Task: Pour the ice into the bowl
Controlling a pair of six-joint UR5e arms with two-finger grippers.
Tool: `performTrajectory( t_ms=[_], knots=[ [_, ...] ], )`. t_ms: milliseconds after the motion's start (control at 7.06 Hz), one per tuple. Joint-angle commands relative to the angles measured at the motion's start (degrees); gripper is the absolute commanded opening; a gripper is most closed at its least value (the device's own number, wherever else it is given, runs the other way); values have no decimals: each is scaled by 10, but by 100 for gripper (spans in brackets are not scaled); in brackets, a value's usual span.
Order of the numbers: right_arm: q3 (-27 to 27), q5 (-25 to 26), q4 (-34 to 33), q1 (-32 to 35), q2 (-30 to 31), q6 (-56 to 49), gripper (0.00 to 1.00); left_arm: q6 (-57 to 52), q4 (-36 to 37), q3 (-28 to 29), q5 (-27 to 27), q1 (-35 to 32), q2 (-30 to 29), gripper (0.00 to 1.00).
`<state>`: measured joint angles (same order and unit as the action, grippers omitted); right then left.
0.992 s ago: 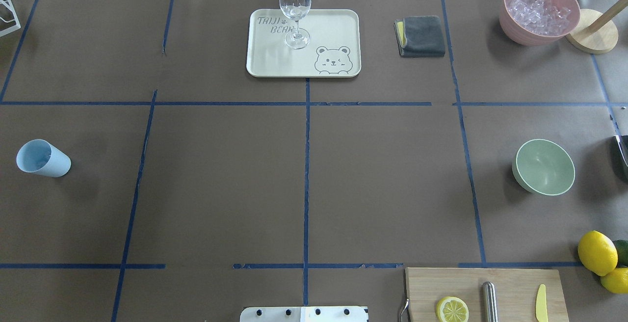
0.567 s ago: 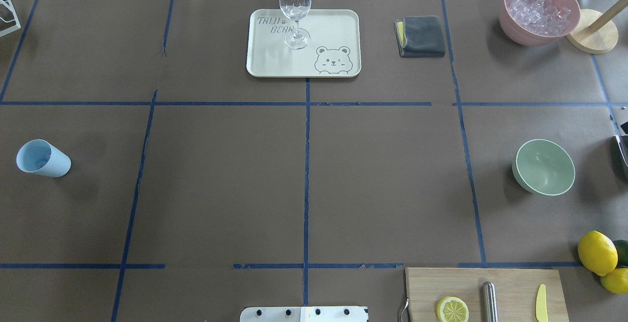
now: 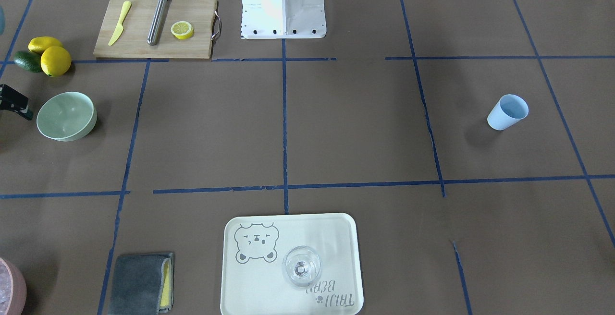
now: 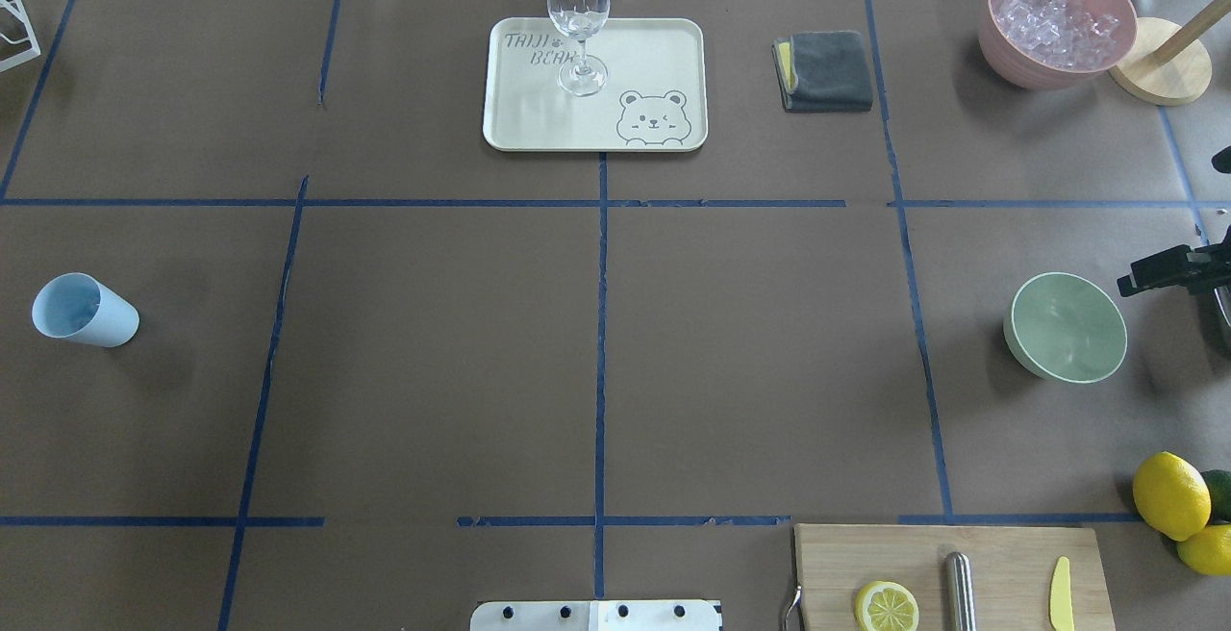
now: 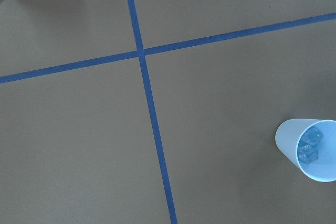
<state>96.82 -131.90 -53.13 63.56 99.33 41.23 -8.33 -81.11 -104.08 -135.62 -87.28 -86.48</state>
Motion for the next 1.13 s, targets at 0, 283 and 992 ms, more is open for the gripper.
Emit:
performTrajectory(
  t_ms=[0,283,992],
  knots=[
    [-24,26,102,-40,10,109,96,0,0,-2,0,0,0,100],
    [-27,62,103,-77,17,110,94,0,0,-2,0,-1,0,100],
    [-21,32,105,-92,17,118,0,0,0,-1,0,0,1,100]
  ],
)
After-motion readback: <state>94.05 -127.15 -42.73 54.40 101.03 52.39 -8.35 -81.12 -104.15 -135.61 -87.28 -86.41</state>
